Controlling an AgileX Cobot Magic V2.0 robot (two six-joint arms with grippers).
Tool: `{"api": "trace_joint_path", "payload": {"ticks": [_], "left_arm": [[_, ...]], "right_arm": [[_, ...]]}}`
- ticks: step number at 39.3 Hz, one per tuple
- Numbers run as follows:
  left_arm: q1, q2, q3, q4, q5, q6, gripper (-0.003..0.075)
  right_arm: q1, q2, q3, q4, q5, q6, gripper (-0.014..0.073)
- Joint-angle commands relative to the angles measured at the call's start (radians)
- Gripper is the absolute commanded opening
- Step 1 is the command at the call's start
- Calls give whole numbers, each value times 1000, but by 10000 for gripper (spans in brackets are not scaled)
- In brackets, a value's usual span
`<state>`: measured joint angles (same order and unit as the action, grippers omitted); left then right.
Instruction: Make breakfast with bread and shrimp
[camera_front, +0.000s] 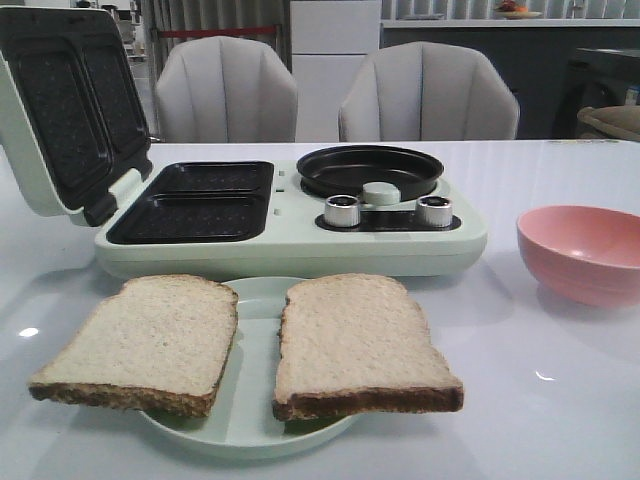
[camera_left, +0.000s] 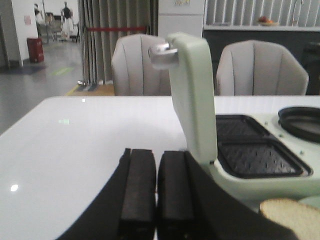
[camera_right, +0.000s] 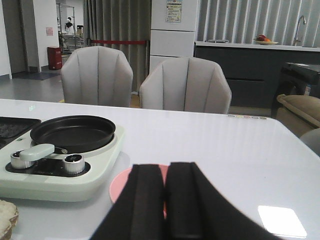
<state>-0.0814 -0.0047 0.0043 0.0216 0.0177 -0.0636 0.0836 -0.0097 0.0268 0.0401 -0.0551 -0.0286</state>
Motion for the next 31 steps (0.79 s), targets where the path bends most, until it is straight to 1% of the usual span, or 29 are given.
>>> {"api": "trace_joint_path", "payload": {"ticks": [1, 4, 6, 7, 9, 12, 17, 21, 24, 31], "left_arm": [[0, -15, 21, -9, -222, -12, 114], [0, -15, 11, -33, -356, -12, 114], [0, -15, -14, -33, -386, -12, 114], [0, -13, -35, -33, -375, -12, 114], [0, -9, -79, -33, -320, -12, 114], [0, 17, -158, -33, -191, -12, 114], [0, 95, -279, -33, 17, -12, 114], [0, 161, -355, -33, 152, -12, 114], [0, 205, -382, -33, 203, -12, 114], [0, 268, -376, -33, 184, -12, 114]], "right_arm": [[-1, -22, -17, -12, -85, -5, 169], [-1, -22, -17, -12, -78, -5, 169], [-1, -22, -17, -12, -66, -5, 169], [-1, -22, -17, -12, -62, -5, 169], [-1, -22, -17, -12, -55, -5, 169], [-1, -22, -17, -12, -52, -5, 169], [-1, -22, -17, -12, -52, -5, 169], [-1, -22, -17, -12, -49, -5, 169], [-1, -22, -17, -12, -48, -5, 169], [-1, -22, -17, -12, -48, -5, 169]]}}
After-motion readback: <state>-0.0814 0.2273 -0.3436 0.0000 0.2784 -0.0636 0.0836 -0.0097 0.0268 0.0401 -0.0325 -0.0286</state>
